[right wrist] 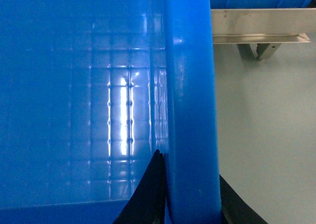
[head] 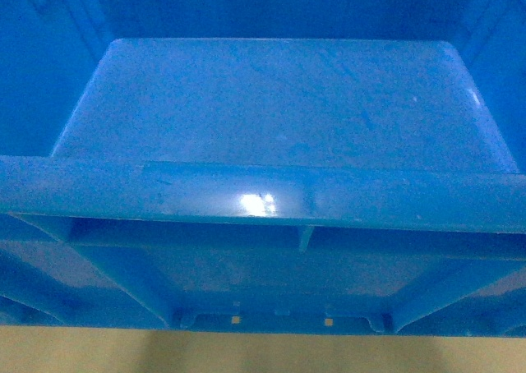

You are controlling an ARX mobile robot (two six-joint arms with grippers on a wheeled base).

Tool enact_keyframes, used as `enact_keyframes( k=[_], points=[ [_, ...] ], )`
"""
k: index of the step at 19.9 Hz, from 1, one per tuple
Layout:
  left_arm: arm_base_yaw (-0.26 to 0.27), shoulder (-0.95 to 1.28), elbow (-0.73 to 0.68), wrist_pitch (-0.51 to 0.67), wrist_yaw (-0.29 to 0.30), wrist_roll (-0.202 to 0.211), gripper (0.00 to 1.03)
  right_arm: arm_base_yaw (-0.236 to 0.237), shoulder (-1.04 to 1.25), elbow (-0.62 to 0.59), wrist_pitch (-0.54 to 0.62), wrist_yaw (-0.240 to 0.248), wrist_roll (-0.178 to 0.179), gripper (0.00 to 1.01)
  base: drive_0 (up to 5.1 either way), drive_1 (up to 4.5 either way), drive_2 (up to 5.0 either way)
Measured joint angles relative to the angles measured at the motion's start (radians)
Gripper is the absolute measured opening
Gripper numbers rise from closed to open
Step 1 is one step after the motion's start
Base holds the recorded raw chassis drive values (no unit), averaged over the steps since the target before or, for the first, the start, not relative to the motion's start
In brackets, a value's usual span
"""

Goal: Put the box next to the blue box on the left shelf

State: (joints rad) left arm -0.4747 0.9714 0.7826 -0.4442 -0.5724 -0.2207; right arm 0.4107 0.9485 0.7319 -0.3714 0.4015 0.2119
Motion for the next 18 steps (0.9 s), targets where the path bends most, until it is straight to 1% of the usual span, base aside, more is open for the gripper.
enact_keyframes(
  k=[11, 18],
  points=[
    [0.0, -0.005, 0.0, 0.0, -0.002, 0.0, 0.13, 0.001, -0.002, 0.0, 0.002, 0.0, 0.0, 0.11, 0.0, 0.0, 0.0],
    [0.0, -0.003, 0.0, 0.002, -0.002, 0.0, 0.13, 0.001, -0.001, 0.0, 0.004, 0.0, 0.0, 0.11, 0.1, 4.46, -4.2]
  ],
)
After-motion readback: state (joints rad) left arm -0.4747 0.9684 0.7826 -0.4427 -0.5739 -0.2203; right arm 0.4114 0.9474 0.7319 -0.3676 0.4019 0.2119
